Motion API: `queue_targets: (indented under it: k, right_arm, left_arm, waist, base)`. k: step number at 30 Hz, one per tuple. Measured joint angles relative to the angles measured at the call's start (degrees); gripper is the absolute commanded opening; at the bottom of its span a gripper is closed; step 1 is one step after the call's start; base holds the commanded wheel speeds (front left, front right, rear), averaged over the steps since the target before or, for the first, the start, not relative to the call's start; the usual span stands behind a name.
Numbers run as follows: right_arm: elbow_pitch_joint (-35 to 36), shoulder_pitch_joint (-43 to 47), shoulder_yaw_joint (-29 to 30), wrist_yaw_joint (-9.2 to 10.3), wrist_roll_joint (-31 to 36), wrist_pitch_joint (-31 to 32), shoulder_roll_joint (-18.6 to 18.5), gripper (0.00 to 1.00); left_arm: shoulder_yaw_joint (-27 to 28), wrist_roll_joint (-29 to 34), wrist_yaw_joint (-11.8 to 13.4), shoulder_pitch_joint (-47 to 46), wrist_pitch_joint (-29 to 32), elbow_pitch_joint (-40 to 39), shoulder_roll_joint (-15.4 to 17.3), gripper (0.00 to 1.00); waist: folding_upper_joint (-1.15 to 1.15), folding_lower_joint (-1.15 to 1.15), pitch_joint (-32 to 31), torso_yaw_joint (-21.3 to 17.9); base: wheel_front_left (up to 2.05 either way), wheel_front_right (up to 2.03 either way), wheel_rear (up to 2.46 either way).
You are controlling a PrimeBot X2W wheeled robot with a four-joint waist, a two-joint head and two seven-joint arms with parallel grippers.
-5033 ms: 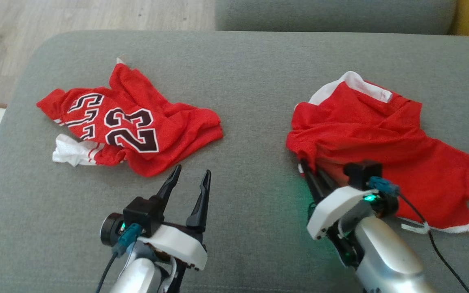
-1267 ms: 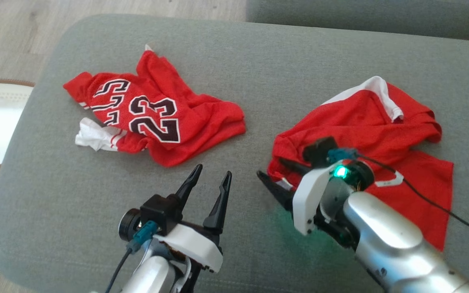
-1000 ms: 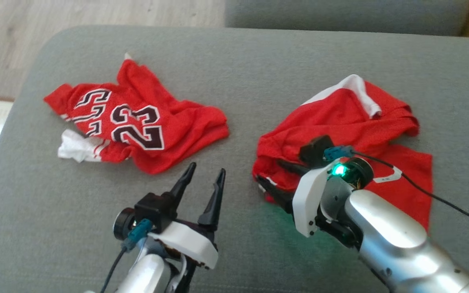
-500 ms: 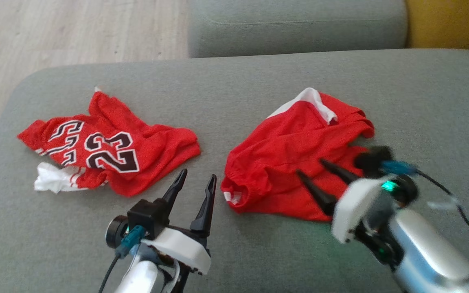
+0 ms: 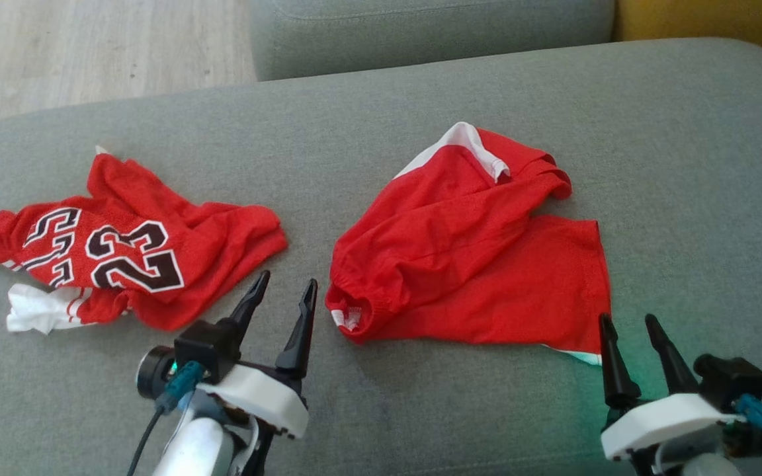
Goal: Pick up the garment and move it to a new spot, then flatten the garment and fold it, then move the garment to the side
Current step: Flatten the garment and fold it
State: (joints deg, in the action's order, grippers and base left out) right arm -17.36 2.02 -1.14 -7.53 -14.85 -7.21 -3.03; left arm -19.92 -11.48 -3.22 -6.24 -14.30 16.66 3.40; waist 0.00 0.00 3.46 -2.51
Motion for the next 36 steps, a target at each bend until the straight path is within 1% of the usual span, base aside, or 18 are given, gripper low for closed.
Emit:
queue_targets:
  k: [4,6,8,12,15,18,21,25,29,30,36]
  right_arm:
    - [-0.5,-0.2,-1.0,0.00,-1.7,-1.3,0.4,1.00]
    - [-1.0,-0.4,-1.1,0.00,-2.3,-1.6,0.4,1.00]
    - [-1.4,-0.8,-0.8,0.00,-2.4,-2.1,0.4,1.00]
    - [-1.9,-2.1,-0.6,0.00,-2.4,-2.5,0.4,1.00]
    - [-2.5,-2.6,-0.6,0.00,-2.4,-2.9,0.4,1.00]
    - [-3.0,-2.7,-0.8,0.00,-3.0,-3.0,0.4,1.00]
    - [-3.3,-2.7,-1.2,0.00,-3.3,-3.2,0.4,1.00]
    - [-3.6,-3.2,-1.6,0.00,-3.3,-3.3,0.4,1.00]
    - [-3.6,-4.4,-1.6,0.00,-3.3,-3.4,0.4,1.00]
    - [-3.6,-4.4,-1.6,0.00,-3.3,-3.4,0.4,1.00]
    - [-3.7,-4.4,-1.6,0.00,-3.3,-3.5,0.4,1.00]
  left_arm:
    - [0.1,1.6,-1.4,0.0,0.0,0.3,0.1,1.00]
    - [-0.5,2.9,-2.2,-0.1,0.0,0.7,0.8,1.00]
    - [-2.3,5.1,-2.9,-0.5,0.0,1.2,2.7,1.00]
    - [-7.4,10.2,-3.8,-2.5,0.0,2.6,7.8,1.00]
    - [-11.9,13.7,-3.9,-4.8,0.0,4.2,11.5,1.00]
    - [-16.2,16.1,-3.9,-7.4,0.0,5.9,13.8,1.00]
    - [-20.2,18.0,-4.3,-10.1,0.0,8.0,14.8,1.00]
    - [-24.0,19.6,-4.3,-13.8,0.0,10.0,15.2,1.00]
    - [-25.0,20.0,-4.2,-16.4,0.0,11.1,15.5,1.00]
    - [-25.4,20.0,-3.8,-16.7,0.0,11.2,15.6,1.00]
    - [-27.5,20.0,-3.2,-16.9,0.0,11.5,16.2,1.00]
  waist:
    - [0.00,0.00,0.5,-0.5]
    - [0.00,0.00,0.8,-0.7]
    - [0.00,0.00,1.0,-0.8]
    - [0.00,0.00,1.5,-0.9]
    - [0.00,0.00,1.8,-0.9]
    - [0.00,0.00,2.3,-1.0]
    - [0.00,0.00,2.8,-1.2]
    - [0.00,0.00,3.8,-1.7]
    - [0.00,0.00,4.4,-2.3]
    - [0.00,0.00,4.5,-2.4]
    - [0.00,0.00,4.5,-2.7]
  base:
    - [0.00,0.00,0.00]
    - [0.00,0.00,0.00]
    - [0.00,0.00,0.00]
    - [0.00,0.00,0.00]
    - [0.00,0.00,0.00]
    - [0.00,0.00,0.00]
    - [0.00,0.00,0.00]
    - [0.00,0.00,0.00]
    - [0.00,0.00,0.00]
    - [0.00,0.00,0.00]
    - [0.00,0.00,0.00]
